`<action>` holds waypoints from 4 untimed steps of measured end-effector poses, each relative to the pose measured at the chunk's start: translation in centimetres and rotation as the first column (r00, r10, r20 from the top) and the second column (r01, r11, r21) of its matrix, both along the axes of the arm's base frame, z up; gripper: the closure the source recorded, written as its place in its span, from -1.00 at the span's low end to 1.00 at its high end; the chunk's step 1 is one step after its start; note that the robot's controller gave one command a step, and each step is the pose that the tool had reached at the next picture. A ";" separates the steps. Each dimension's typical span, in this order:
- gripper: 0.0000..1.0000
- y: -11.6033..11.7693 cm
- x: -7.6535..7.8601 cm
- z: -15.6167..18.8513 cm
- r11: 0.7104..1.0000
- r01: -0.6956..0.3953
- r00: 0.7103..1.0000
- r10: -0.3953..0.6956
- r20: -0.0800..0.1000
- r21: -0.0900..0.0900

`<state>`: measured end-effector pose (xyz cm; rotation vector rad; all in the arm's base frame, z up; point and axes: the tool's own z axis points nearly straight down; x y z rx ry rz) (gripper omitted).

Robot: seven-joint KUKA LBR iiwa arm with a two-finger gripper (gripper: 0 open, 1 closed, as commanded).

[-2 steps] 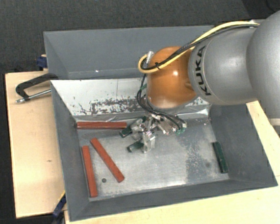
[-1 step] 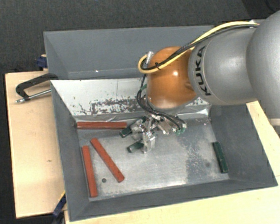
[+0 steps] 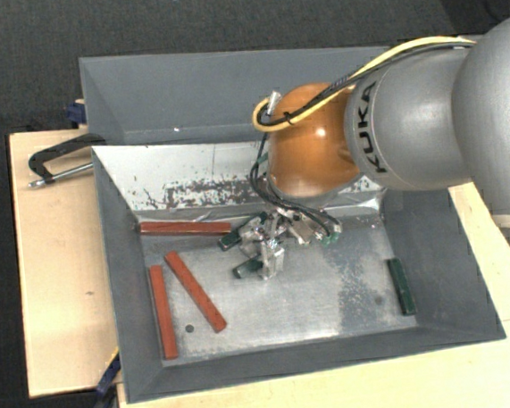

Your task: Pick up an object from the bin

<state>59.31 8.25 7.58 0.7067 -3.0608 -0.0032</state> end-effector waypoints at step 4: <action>1.00 0.1 0.1 7.5 1.000 0.000 1.000 0.000 0.006 0.000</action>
Offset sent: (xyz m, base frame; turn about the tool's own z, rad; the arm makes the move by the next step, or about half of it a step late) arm 0.0002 0.0001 0.0288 0.0000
